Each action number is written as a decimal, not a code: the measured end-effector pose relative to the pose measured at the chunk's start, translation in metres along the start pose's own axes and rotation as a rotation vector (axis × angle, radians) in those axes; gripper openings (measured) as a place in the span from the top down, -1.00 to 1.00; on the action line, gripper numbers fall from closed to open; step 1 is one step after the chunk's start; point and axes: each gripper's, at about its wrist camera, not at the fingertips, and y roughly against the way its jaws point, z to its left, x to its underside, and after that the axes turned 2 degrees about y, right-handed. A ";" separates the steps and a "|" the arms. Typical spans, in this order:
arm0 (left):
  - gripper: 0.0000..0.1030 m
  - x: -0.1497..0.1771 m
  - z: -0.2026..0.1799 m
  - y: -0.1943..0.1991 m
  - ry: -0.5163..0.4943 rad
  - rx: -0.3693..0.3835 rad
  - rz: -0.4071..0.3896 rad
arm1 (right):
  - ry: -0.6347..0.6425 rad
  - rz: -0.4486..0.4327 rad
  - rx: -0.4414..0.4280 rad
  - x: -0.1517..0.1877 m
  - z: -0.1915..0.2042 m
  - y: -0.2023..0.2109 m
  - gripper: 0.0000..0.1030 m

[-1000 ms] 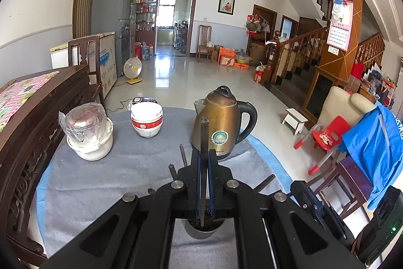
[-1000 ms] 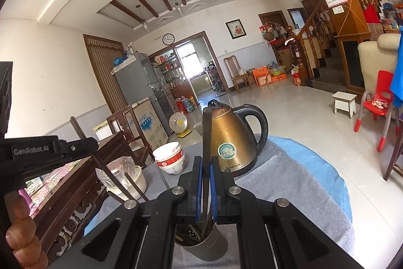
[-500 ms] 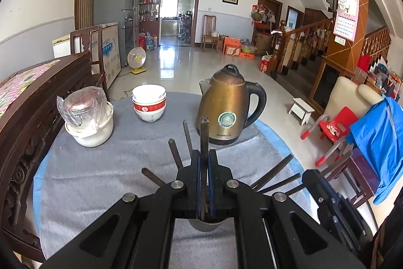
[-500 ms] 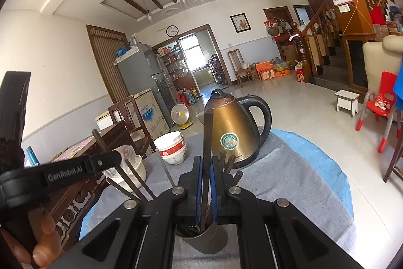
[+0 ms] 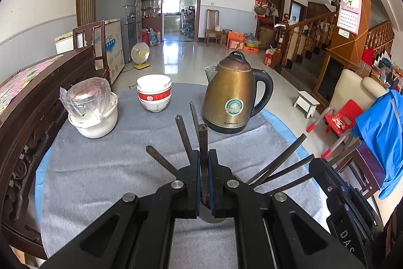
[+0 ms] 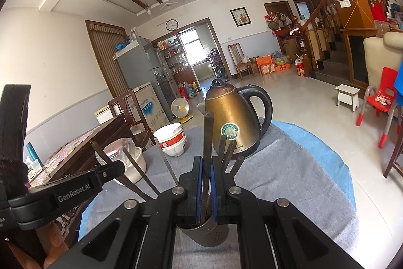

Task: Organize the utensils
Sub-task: 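Lower both held chopsticks down into the grey holder cup, then open both grippers to release the chopsticks into the cup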

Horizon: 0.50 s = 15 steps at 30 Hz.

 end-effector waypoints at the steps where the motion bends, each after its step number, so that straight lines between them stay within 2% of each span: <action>1: 0.88 0.001 0.000 0.000 0.001 -0.001 0.002 | 0.001 0.001 0.001 -0.001 0.000 0.000 0.87; 15: 0.84 0.005 0.005 0.001 -0.030 -0.024 -0.014 | 0.004 0.033 -0.005 0.004 0.004 -0.007 0.86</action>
